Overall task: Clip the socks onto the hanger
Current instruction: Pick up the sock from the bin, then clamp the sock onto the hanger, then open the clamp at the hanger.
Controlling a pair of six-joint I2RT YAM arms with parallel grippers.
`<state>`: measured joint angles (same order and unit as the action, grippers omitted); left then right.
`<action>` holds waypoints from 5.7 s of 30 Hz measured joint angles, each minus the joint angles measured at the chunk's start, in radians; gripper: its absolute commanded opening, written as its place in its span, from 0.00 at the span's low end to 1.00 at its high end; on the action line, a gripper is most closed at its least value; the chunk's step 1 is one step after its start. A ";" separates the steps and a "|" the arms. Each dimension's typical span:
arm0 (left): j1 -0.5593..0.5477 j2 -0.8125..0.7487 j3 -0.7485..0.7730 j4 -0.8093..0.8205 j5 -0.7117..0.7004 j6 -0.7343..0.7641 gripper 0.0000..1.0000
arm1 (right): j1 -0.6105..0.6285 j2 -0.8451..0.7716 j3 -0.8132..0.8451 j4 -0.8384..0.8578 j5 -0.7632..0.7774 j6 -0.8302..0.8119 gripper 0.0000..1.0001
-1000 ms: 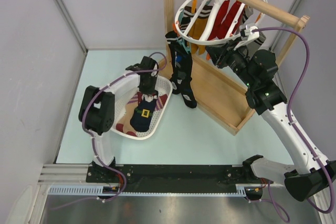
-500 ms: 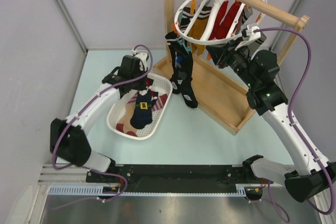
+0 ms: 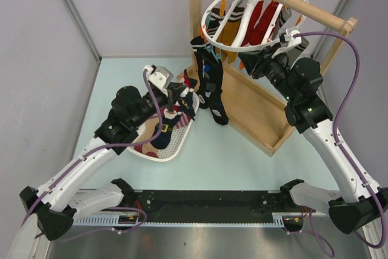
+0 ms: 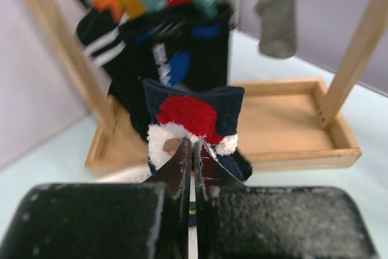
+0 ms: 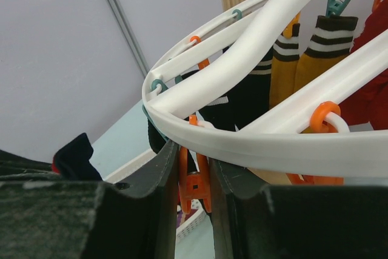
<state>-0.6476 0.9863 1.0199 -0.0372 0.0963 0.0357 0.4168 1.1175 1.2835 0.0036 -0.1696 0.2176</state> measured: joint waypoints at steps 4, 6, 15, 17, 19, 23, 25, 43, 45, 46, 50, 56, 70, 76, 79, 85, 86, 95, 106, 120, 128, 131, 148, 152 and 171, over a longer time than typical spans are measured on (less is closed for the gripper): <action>-0.081 0.008 -0.006 0.093 0.023 0.070 0.00 | 0.000 0.000 0.000 0.000 -0.001 0.007 0.08; -0.117 0.023 -0.005 0.130 0.031 0.099 0.00 | 0.000 0.000 0.000 0.000 -0.002 0.012 0.08; -0.221 0.177 -0.003 0.335 0.068 0.149 0.00 | 0.000 -0.003 0.000 0.001 -0.005 0.023 0.08; -0.236 0.222 -0.002 0.397 0.076 0.148 0.00 | -0.001 -0.004 0.000 0.002 -0.008 0.027 0.08; -0.244 0.265 0.004 0.438 0.086 0.145 0.00 | -0.002 -0.005 0.000 0.002 -0.012 0.033 0.08; -0.250 0.359 0.045 0.494 0.091 0.136 0.00 | -0.002 -0.009 0.000 0.003 -0.019 0.037 0.08; -0.250 0.394 0.066 0.511 0.089 0.128 0.00 | -0.003 -0.011 0.000 0.003 -0.022 0.037 0.08; -0.219 0.504 0.200 0.526 0.023 -0.021 0.00 | -0.011 -0.019 0.000 0.003 -0.030 0.036 0.08; -0.210 0.510 0.200 0.522 0.028 -0.039 0.00 | -0.013 -0.019 0.000 0.003 -0.031 0.036 0.08; -0.205 0.512 0.200 0.521 0.031 -0.047 0.00 | -0.013 -0.019 0.000 0.003 -0.031 0.036 0.08; -0.193 0.517 0.200 0.520 0.041 -0.075 0.00 | -0.014 -0.019 0.000 0.003 -0.031 0.036 0.07; -0.187 0.518 0.200 0.521 0.063 -0.107 0.00 | -0.014 -0.019 0.000 0.003 -0.039 0.036 0.07; -0.180 0.518 0.209 0.521 0.091 -0.145 0.00 | -0.016 -0.019 0.000 0.003 -0.048 0.032 0.07; -0.172 0.518 0.225 0.523 0.094 -0.165 0.00 | -0.016 -0.019 0.000 0.003 -0.052 0.032 0.07; -0.169 0.518 0.226 0.523 0.095 -0.171 0.01 | -0.016 -0.019 0.000 0.003 -0.056 0.032 0.07; -0.168 0.518 0.243 0.522 0.102 -0.186 0.00 | -0.016 -0.019 0.000 0.004 -0.060 0.032 0.07; -0.168 0.518 0.247 0.522 0.103 -0.189 0.00 | -0.016 -0.019 0.000 0.005 -0.060 0.032 0.07; -0.167 0.517 0.260 0.523 0.117 -0.212 0.01 | -0.015 -0.019 0.001 0.009 -0.065 0.032 0.38; -0.165 0.517 0.260 0.521 0.112 -0.213 0.04 | -0.015 -0.045 0.002 -0.007 -0.086 0.005 0.81; -0.103 0.516 0.259 0.489 0.068 -0.220 0.06 | -0.019 -0.194 0.007 -0.111 -0.009 -0.142 0.78; -0.095 0.499 0.259 0.468 0.067 -0.220 0.06 | -0.013 -0.130 0.009 -0.128 0.089 -0.254 0.77; -0.093 0.493 0.259 0.460 0.067 -0.220 0.07 | 0.010 -0.102 0.006 -0.130 0.139 -0.285 0.76; -0.079 0.483 0.257 0.435 0.064 -0.220 0.07 | 0.135 -0.060 -0.003 -0.017 0.381 -0.370 0.67; -0.077 0.483 0.257 0.432 0.064 -0.220 0.08 | 0.187 -0.031 -0.003 0.002 0.458 -0.409 0.73; -0.076 0.472 0.257 0.430 0.064 -0.220 0.08 | 0.298 0.048 -0.006 0.137 0.765 -0.589 0.59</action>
<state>-0.7238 1.4586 1.2766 0.3931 0.1608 -0.1844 0.7147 1.1652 1.2774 0.1406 0.5957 -0.3714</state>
